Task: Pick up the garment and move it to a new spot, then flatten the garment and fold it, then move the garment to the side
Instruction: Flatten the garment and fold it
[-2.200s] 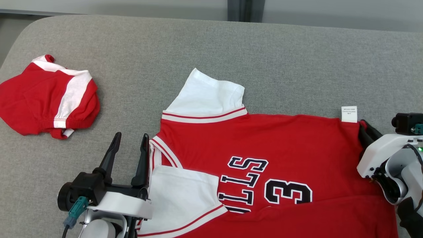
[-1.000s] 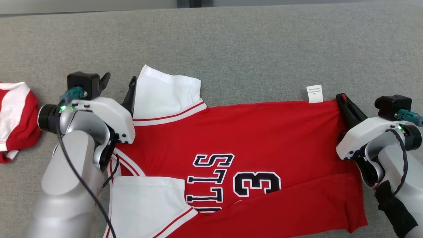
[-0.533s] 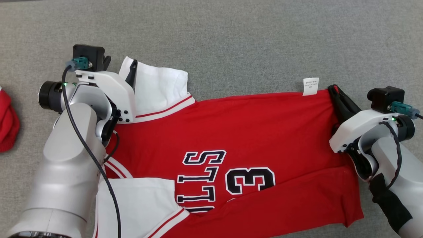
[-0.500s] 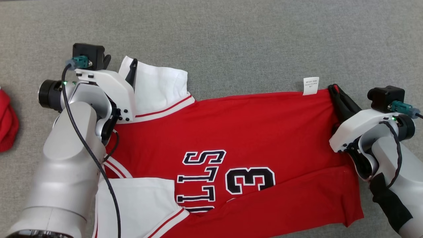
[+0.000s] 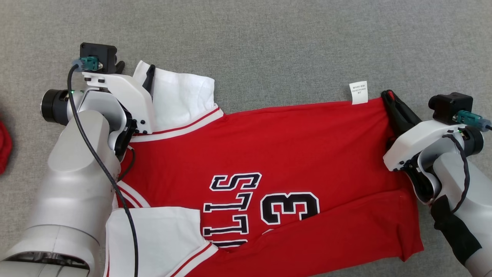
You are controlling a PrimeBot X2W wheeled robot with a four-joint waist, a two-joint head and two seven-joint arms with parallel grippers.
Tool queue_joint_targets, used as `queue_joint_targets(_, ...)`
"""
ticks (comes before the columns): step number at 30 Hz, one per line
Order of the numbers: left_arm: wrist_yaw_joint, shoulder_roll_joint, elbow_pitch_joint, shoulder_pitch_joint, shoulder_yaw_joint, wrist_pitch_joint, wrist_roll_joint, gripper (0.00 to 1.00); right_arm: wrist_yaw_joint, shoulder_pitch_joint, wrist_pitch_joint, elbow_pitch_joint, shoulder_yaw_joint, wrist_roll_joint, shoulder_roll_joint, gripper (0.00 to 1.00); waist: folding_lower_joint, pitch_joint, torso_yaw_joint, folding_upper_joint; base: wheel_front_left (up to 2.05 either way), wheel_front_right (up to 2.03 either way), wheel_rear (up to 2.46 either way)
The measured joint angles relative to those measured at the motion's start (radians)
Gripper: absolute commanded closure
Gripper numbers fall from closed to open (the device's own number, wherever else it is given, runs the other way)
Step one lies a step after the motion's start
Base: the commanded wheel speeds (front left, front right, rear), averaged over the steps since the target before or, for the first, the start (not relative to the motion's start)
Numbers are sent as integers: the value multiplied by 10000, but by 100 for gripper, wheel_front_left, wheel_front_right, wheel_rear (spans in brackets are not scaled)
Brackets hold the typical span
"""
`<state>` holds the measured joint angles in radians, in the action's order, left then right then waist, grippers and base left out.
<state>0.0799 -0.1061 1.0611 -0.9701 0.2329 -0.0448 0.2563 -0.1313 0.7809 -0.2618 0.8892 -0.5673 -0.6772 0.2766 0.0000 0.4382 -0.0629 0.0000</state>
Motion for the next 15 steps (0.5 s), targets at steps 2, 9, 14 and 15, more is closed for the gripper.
queue_joint_targets(2, 58, 25, 171, -81, 13, 27, 27, 0, 0, 34, -2, 10, -25, -13, 6, 100, 0, 25, -4, 0, 0, 0, 0)
queue_joint_targets(9, 259, 136, 589, -331, 125, 188, 261, 100, 0, 83, -27, 21, -115, -109, 67, 100, 0, 71, 32, 0, 0, 0, 0)
queue_joint_targets(14, 334, 178, 777, -401, 180, 493, 380, 100, 2, 84, -27, 54, -144, -180, 102, 100, 0, 14, 88, 0, 0, 0, 0)
queue_joint_targets(15, 337, 184, 782, -401, 190, 602, 410, 100, 2, 82, -27, 63, -136, -186, 104, 100, 0, -13, 103, 0, 0, 0, 0)
